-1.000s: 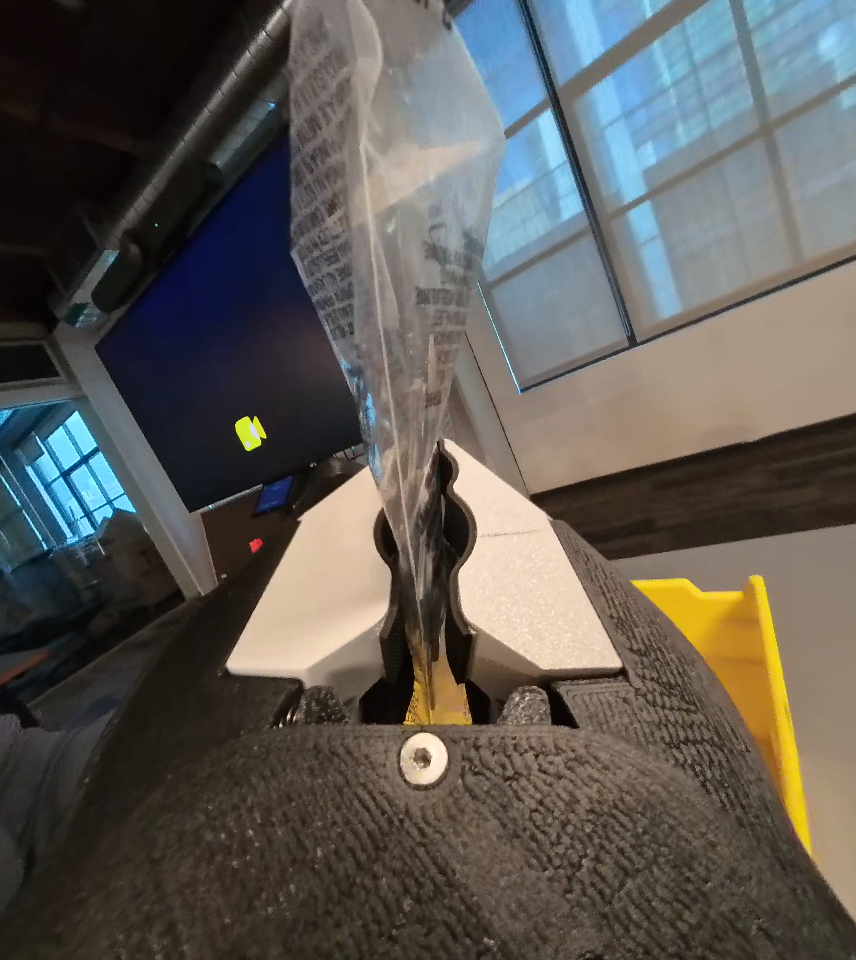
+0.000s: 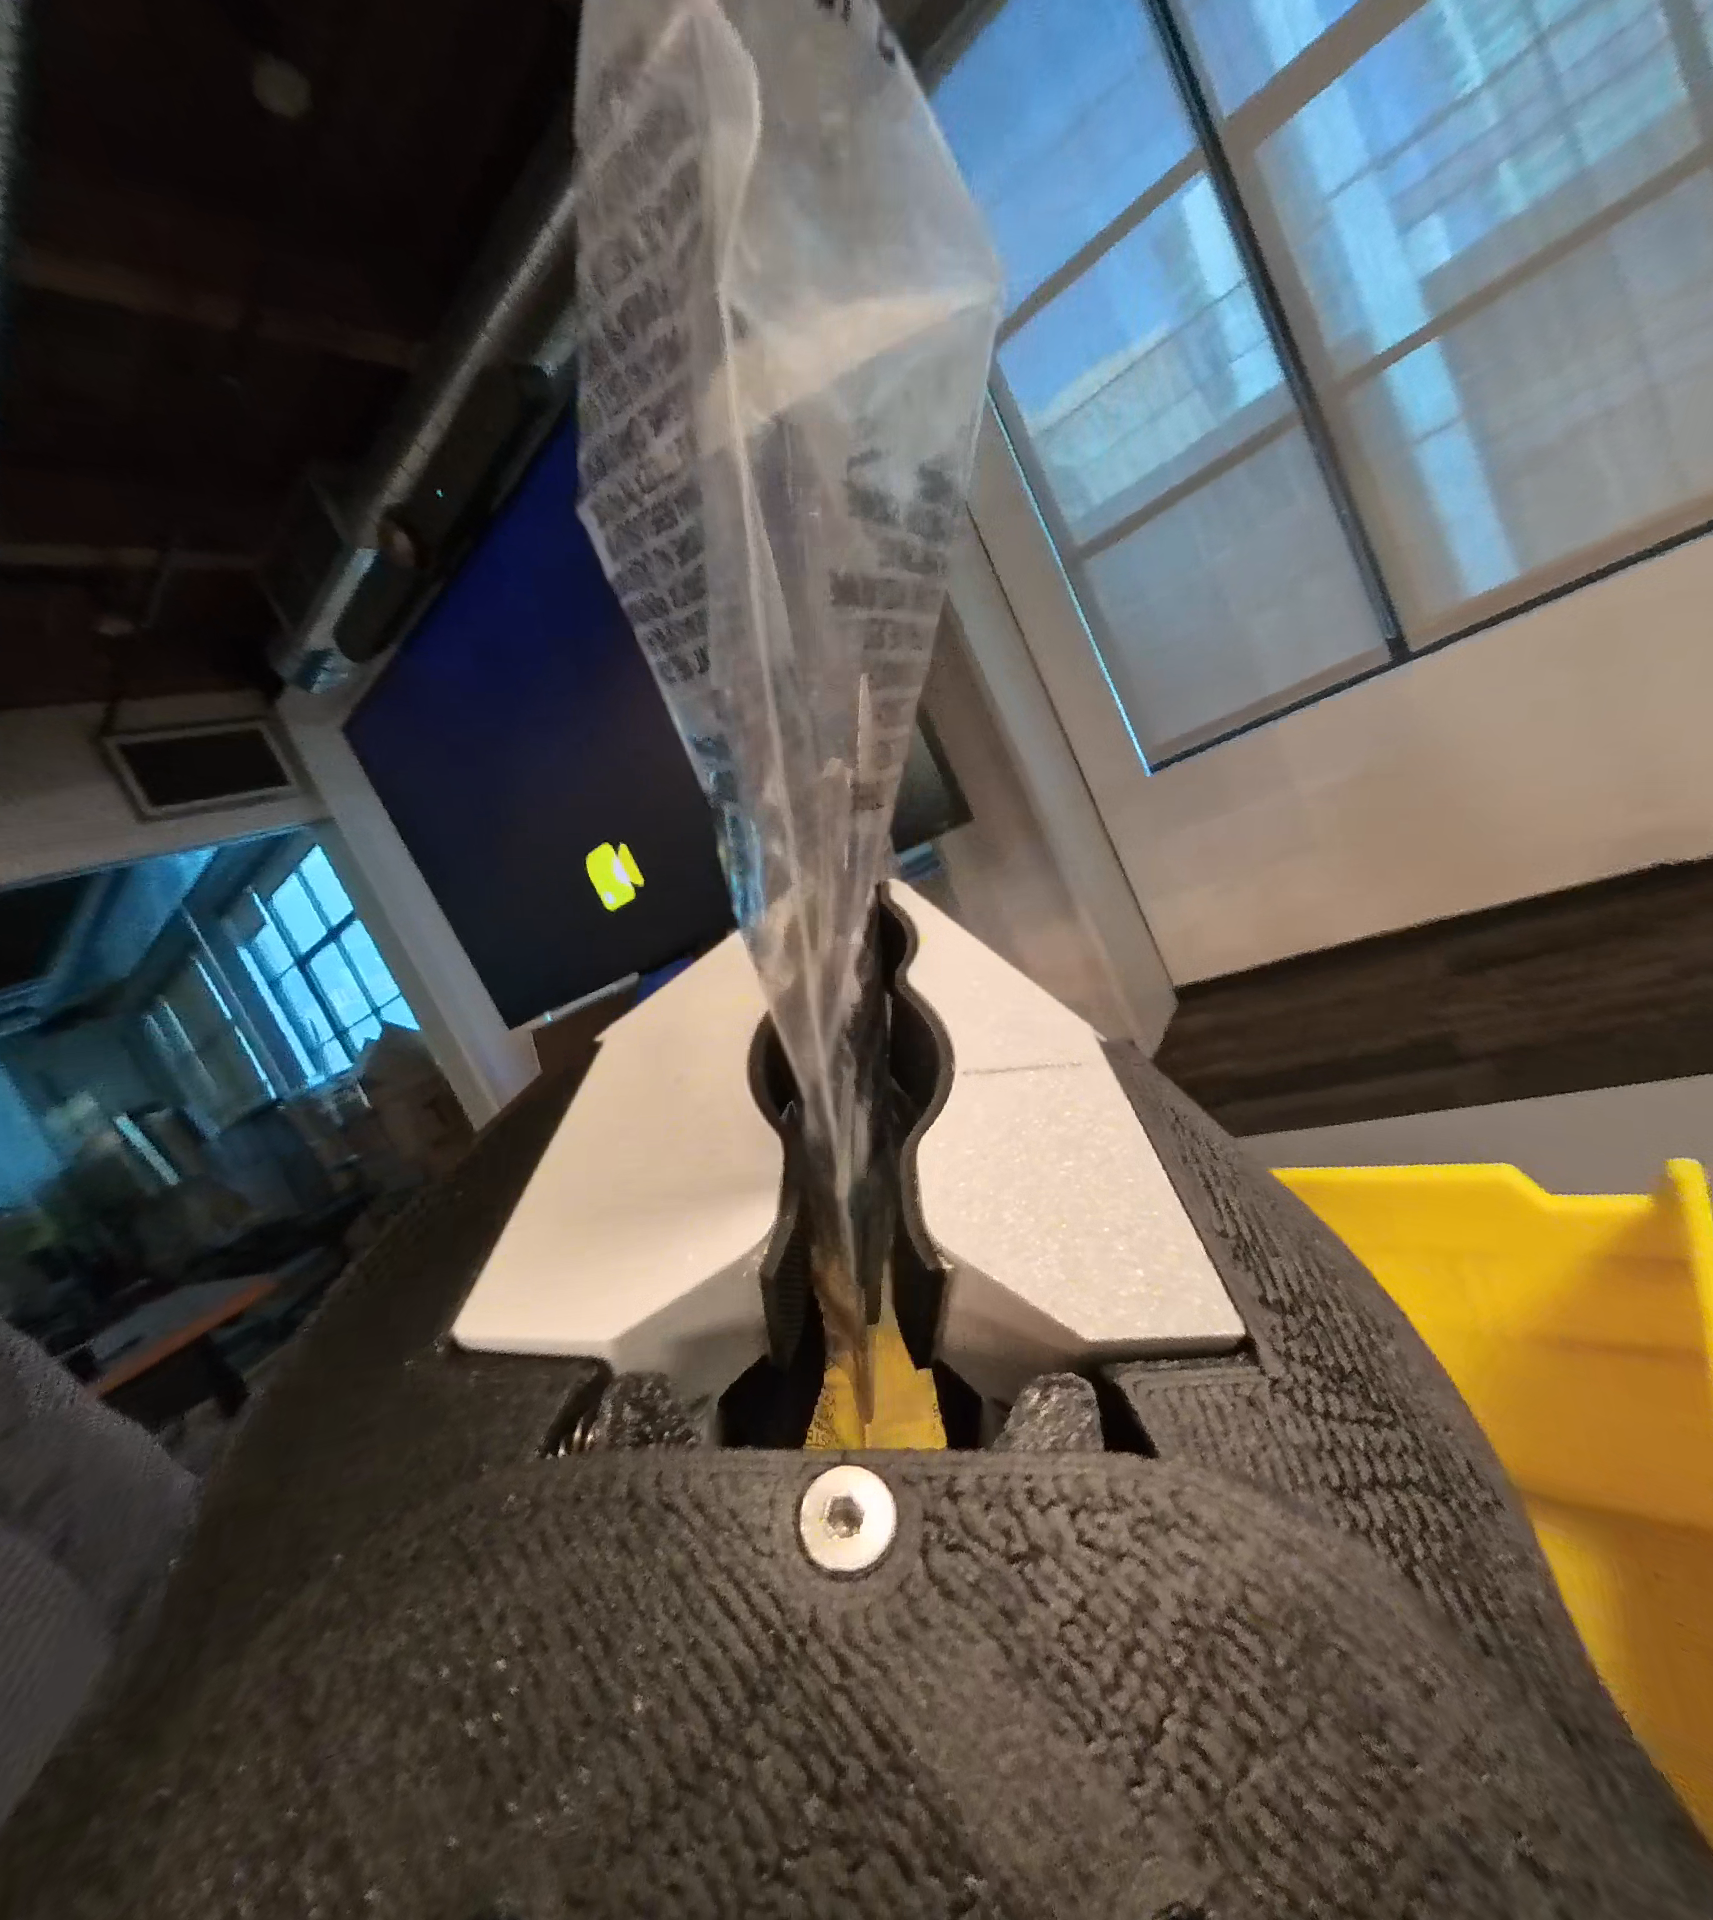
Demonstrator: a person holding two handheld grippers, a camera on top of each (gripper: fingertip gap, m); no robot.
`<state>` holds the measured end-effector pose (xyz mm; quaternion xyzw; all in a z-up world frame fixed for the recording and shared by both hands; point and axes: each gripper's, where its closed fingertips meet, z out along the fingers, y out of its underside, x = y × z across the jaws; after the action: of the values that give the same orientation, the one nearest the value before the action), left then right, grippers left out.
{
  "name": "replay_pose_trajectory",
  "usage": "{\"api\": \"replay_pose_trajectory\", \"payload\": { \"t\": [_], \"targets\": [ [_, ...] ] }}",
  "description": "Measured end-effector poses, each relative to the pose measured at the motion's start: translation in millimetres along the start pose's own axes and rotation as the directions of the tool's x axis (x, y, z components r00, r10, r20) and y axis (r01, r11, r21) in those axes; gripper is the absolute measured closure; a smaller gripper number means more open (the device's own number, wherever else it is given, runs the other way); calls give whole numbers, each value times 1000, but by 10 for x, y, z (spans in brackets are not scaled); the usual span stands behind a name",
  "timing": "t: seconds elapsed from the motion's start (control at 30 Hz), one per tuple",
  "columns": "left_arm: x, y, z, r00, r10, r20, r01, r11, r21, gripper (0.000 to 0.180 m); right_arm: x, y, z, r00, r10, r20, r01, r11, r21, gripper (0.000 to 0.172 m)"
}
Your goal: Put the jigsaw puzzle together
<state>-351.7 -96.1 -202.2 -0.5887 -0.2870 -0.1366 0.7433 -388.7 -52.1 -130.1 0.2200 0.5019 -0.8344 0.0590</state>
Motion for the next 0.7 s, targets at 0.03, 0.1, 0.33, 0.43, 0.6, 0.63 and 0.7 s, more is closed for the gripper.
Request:
{"api": "replay_pose_trajectory", "payload": {
  "t": [0.03,0.1,0.33,0.43,0.6,0.63,0.7],
  "targets": [
    [114,-30,-28,995,-37,-97,39,999,22,168,-23,-21,-3,1000,4,8,-4,1000,9,166],
    [146,54,-69,984,-100,-145,98,995,-20,169,-37,13,26,1000,-15,-10,14,1000,-27,166],
    [69,230,-166,990,-127,-59,117,982,-150,168,-42,92,157,994,-71,-80,66,996,-63,166],
    [41,319,-231,995,-101,-10,97,973,-208,172,-45,79,186,995,-55,-80,53,998,-33,166],
    [-122,472,-257,985,35,171,22,947,-320,172,59,161,231,988,-68,-139,62,997,-48,166],
    [-139,500,-279,976,72,205,7,932,-361,172,67,177,245,989,-55,-136,50,998,-44,166],
    [-252,534,-407,934,158,319,2,894,-448,176,81,119,232,989,-36,-142,37,999,7,166]
  ]
}}
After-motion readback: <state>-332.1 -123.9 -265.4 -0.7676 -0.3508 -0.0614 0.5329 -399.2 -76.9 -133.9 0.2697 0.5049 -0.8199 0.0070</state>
